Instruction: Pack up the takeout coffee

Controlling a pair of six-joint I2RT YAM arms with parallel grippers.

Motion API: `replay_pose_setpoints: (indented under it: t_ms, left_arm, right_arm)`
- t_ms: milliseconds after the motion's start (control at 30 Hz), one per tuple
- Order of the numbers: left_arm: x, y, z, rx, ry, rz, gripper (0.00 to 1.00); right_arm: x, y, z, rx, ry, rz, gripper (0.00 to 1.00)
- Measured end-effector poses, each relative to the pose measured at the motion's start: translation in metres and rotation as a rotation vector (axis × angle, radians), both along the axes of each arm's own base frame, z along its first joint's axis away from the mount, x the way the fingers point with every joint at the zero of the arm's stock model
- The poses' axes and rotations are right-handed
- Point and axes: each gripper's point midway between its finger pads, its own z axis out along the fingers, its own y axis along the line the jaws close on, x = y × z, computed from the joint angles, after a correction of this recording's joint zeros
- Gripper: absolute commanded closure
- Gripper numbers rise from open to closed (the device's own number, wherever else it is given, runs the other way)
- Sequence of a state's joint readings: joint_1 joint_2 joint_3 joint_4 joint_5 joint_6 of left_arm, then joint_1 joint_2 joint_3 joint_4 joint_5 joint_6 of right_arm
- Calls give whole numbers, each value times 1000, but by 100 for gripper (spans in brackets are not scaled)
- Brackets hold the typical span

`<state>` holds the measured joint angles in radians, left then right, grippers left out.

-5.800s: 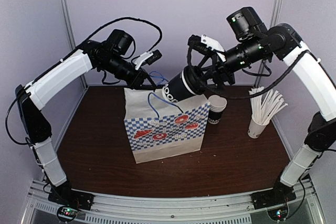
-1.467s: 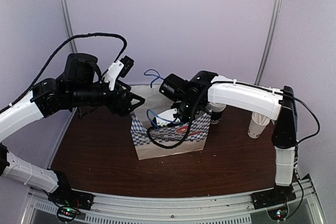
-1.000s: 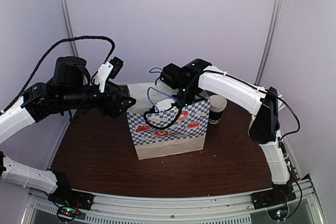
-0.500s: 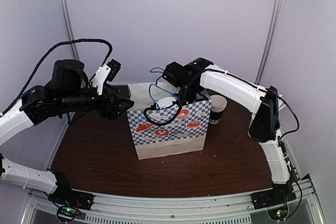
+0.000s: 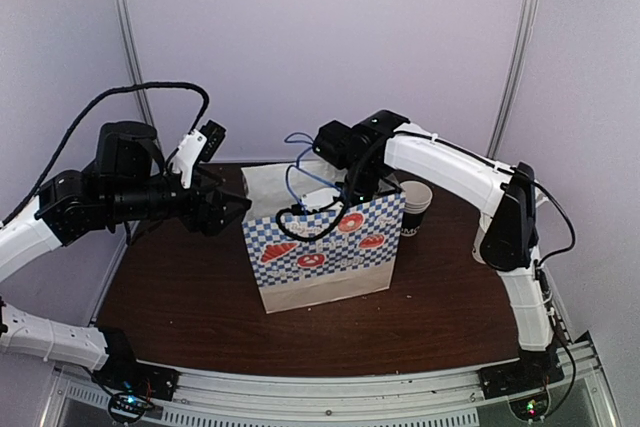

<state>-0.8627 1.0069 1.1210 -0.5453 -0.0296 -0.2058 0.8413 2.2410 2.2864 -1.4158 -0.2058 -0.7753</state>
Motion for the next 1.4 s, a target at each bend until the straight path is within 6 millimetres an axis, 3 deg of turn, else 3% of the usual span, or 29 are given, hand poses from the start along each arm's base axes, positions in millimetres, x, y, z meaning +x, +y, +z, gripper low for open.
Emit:
replay_pose_setpoints:
  t_ms: [200,667,867,1033,1233,1400]
  left_arm:
    - [-2,2,2,-9,-2,3,16]
    - [0,1,1,-15,-5,4,16]
    - [2,-2,-3,-7,3,4,16]
    - [2,-2,-3,-8,2,4,16]
    - [2,-2,-3,-10,5,5,16]
    - [1,-1,-3,-12,7,7,16]
  right_arm:
    - [-18,3,0,-57,-29,13,64]
    - [-20,5,-2,-113,-77,-15,64]
    - [-18,-6,-3,-129,-75,-39,68]
    - [-21,-17,-4,-141,-65,-57,63]
    - [-18,-5,0,-131,-80,-51,59]
    - [-16,-7,-3,-150,-83,-55,51]
